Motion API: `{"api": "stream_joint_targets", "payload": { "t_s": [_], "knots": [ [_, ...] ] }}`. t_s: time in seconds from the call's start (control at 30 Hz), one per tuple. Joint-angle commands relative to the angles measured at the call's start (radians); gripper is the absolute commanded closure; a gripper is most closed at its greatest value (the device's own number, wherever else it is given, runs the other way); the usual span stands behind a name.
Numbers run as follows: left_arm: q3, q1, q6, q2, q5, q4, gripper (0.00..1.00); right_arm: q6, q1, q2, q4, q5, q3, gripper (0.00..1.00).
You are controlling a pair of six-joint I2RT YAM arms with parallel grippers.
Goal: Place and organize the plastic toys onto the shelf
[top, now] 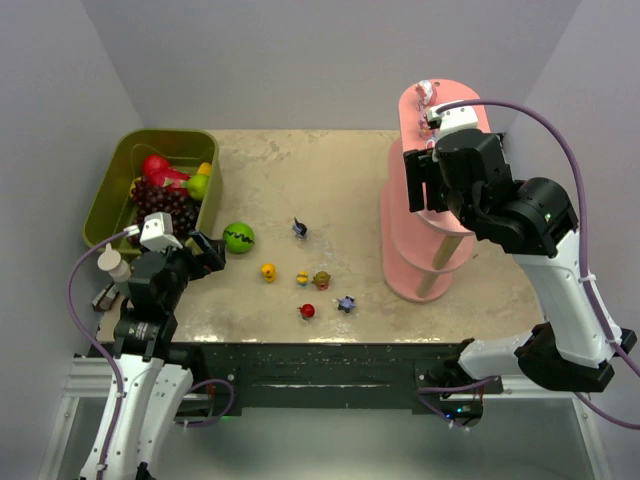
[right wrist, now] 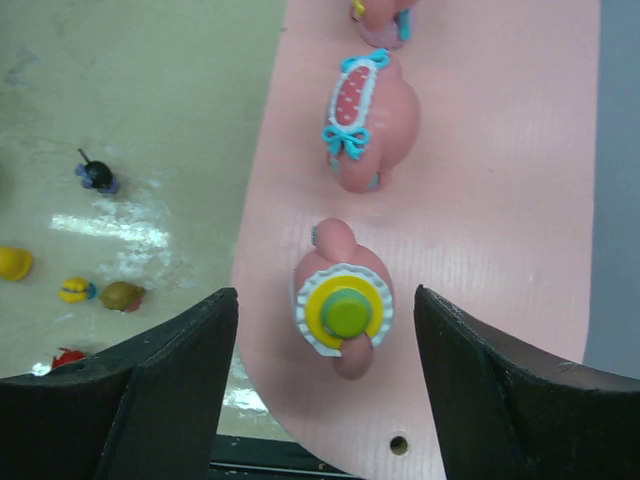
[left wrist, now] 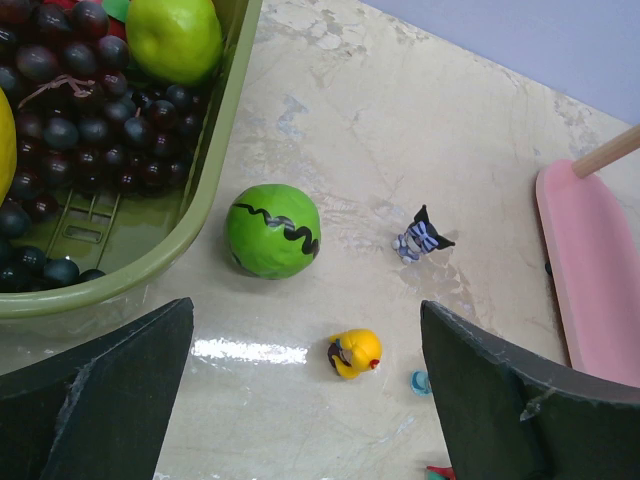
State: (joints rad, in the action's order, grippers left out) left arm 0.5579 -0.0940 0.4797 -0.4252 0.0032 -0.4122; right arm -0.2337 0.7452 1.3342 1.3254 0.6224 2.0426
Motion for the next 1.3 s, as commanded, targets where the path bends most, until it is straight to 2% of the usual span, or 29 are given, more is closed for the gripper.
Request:
{"api": "stream_joint_targets", "payload": {
  "t_s": [0.0,0.13,0.3,0.43,0.57,0.7,0.73,0.8,0.83,0.9,0.93,1.03,1.07,1.27],
  "knots": [
    [0.014,-0.006,0.003,0.005,0.0,0.024,0.0,0.085,0.0,-0.052,-0.116,-0.186,0.037,0.26],
    [0.014,-0.006,0.003,-0.003,0.0,0.024,0.0,0.114,0.0,-0.073,-0.21,-0.271,0.022,0.25],
    [0.013,-0.006,0.011,-0.017,0.004,0.029,0.0,0.145,-0.001,-0.072,-0.295,-0.303,0.028,0.23],
    [0.013,-0.006,0.013,-0.02,0.0,0.029,0.01,0.165,0.0,-0.026,-0.285,-0.199,0.076,0.23],
    [0.013,-0.006,0.014,-0.029,-0.002,0.03,0.0,0.151,0.0,-0.007,-0.275,-0.179,0.059,0.24],
    [0.017,-0.004,0.013,-0.047,0.0,0.027,0.0,0.113,-0.001,-0.046,-0.319,-0.239,-0.022,0.37],
    [0.017,-0.004,0.013,-0.05,0.0,0.026,0.0,0.106,0.0,-0.052,-0.334,-0.253,-0.051,0.47],
    [0.02,-0.004,0.011,-0.052,0.0,0.026,0.0,0.08,-0.001,-0.075,-0.347,-0.273,-0.077,0.58],
    [0.02,-0.004,0.011,-0.052,0.0,0.026,0.01,0.073,-0.001,-0.078,-0.353,-0.274,-0.099,0.7],
    [0.02,-0.006,0.011,-0.052,0.0,0.026,0.01,0.06,-0.001,-0.089,-0.356,-0.274,-0.114,0.78],
    [0.019,-0.006,0.011,-0.052,0.0,0.026,0.0,0.057,0.0,-0.089,-0.354,-0.274,-0.124,0.85],
    [0.017,-0.004,0.011,-0.052,0.0,0.024,0.0,0.047,-0.001,-0.087,-0.344,-0.26,-0.133,0.97],
    [0.017,-0.004,0.011,-0.05,0.001,0.023,0.0,0.04,0.0,-0.086,-0.338,-0.259,-0.133,1.0],
    [0.016,-0.004,0.013,-0.046,0.0,0.023,0.01,0.011,0.0,-0.076,-0.302,-0.219,-0.13,1.0]
  ]
}}
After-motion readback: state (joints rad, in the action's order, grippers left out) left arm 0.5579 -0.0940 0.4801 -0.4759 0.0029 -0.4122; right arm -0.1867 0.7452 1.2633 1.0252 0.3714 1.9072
